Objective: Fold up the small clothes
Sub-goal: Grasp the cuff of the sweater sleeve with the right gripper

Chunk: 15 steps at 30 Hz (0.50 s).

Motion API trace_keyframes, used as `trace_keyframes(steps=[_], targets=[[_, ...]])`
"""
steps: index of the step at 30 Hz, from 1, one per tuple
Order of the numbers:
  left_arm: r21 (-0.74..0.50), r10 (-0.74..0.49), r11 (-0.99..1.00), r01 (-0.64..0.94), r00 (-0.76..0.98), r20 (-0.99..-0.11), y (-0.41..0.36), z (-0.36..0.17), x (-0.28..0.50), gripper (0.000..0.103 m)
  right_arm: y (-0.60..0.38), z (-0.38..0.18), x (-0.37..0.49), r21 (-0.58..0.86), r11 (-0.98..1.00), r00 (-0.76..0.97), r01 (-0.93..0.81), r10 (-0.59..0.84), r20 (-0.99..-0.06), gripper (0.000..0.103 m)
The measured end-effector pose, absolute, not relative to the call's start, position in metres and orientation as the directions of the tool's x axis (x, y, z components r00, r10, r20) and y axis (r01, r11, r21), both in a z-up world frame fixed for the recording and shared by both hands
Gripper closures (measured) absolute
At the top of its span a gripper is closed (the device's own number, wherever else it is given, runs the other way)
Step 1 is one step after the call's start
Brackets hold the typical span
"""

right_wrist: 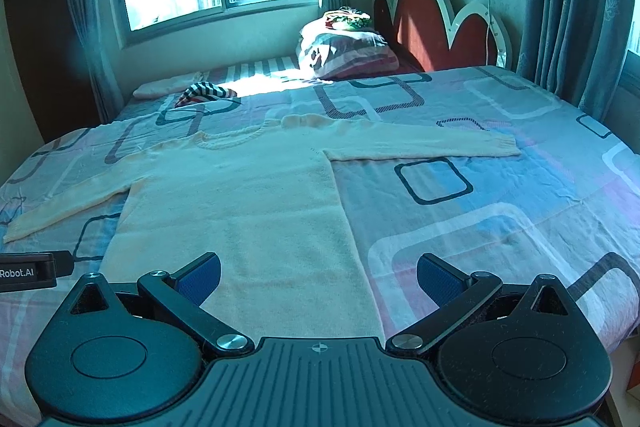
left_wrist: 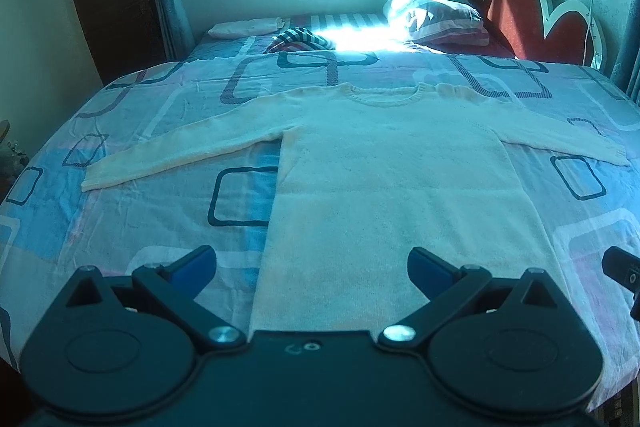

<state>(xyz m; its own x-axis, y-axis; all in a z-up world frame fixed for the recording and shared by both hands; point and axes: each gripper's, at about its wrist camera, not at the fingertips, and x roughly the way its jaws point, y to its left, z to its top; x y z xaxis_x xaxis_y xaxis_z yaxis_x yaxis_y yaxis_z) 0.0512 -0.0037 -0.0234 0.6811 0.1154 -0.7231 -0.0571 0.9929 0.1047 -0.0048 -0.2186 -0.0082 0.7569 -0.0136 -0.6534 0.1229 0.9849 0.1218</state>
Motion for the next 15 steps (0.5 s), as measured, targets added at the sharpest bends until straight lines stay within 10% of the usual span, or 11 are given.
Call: trace_keyframes(steps=[15], targets=[[0.083, 0.106, 0.994, -0.066, 0.656, -0.747, -0.029, -0.047, 0.161, 0.001, -0.296, -0.040, 0.102, 0.152, 0.974, 0.734, 0.167, -0.020, -0.679, 0.000]])
